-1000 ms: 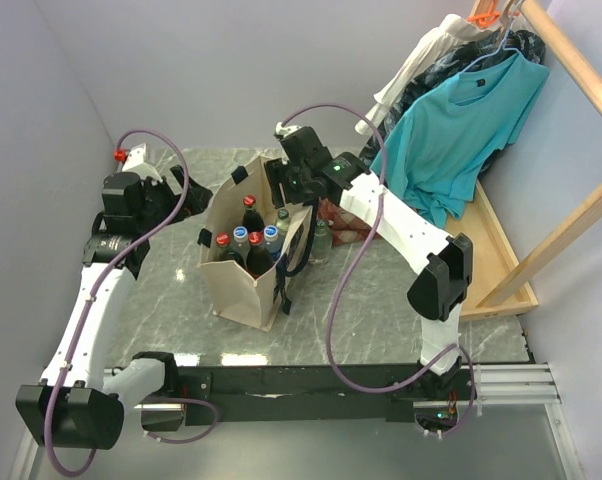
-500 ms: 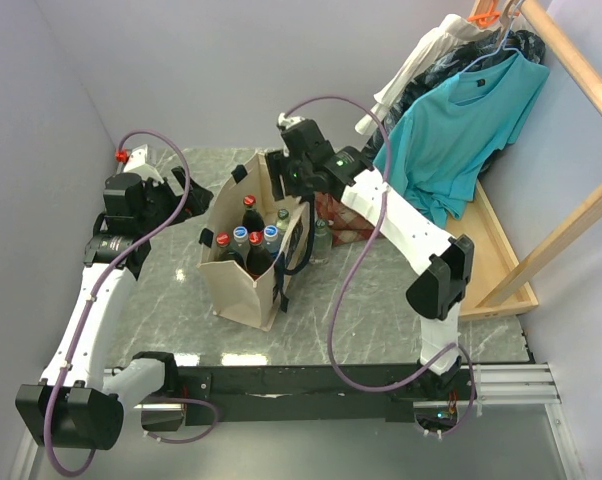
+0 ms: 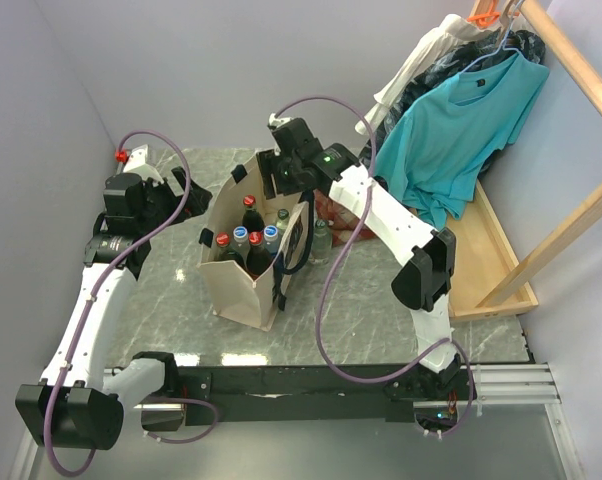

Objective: Take the beverage out of the canvas bag
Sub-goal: Take out the drink from the canvas bag.

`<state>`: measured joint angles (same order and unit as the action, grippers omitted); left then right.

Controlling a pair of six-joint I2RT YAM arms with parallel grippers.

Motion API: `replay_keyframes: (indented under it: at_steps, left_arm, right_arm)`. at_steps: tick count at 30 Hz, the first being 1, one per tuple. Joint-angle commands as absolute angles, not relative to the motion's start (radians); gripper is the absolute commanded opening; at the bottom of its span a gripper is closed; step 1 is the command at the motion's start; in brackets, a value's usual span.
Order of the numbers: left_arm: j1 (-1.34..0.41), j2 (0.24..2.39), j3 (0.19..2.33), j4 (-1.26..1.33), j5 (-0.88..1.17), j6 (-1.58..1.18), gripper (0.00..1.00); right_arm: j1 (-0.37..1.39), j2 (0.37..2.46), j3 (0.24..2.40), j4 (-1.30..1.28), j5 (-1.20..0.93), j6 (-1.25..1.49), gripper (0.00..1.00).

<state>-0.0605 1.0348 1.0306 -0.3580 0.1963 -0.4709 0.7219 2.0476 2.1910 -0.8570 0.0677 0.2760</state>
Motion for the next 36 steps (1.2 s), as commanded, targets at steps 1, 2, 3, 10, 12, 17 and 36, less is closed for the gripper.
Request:
replay_keyframes:
  at_steps: [1, 2, 3, 10, 12, 17, 36]
  left_arm:
    - [-0.064, 1.020, 1.043, -0.334, 0.192, -0.456, 0.96]
    - [-0.064, 1.020, 1.043, -0.333, 0.192, -0.459, 0.96]
    - [-0.064, 1.020, 1.042, -0.331, 0.192, -0.459, 0.96]
    - [-0.064, 1.017, 1.039, -0.333, 0.193, -0.453, 0.96]
    - [-0.064, 1.017, 1.034, -0.331, 0.195, -0.456, 0.96]
    - [-0.064, 1.019, 1.034, -0.327, 0.195, -0.454, 0.96]
    - [-0.064, 1.049, 1.048, -0.333, 0.192, -0.451, 0.96]
  right_arm:
    - [0.713, 2.016, 2.143, -0.861, 0.064, 0.287, 0.72]
    - [0.713, 2.007, 2.131, -0.861, 0.074, 0.287, 0.72]
    - [0.713, 1.999, 2.105, -0.862, 0.090, 0.288, 0.72]
    - [0.712, 1.934, 2.030, -0.884, 0.150, 0.299, 0.72]
    - [0.710, 1.921, 1.993, -0.871, 0.163, 0.304, 0.72]
    - [0.710, 1.890, 1.953, -0.864, 0.167, 0.310, 0.72]
    - [0.745, 1.894, 1.963, -0.862, 0.048, 0.261, 0.70]
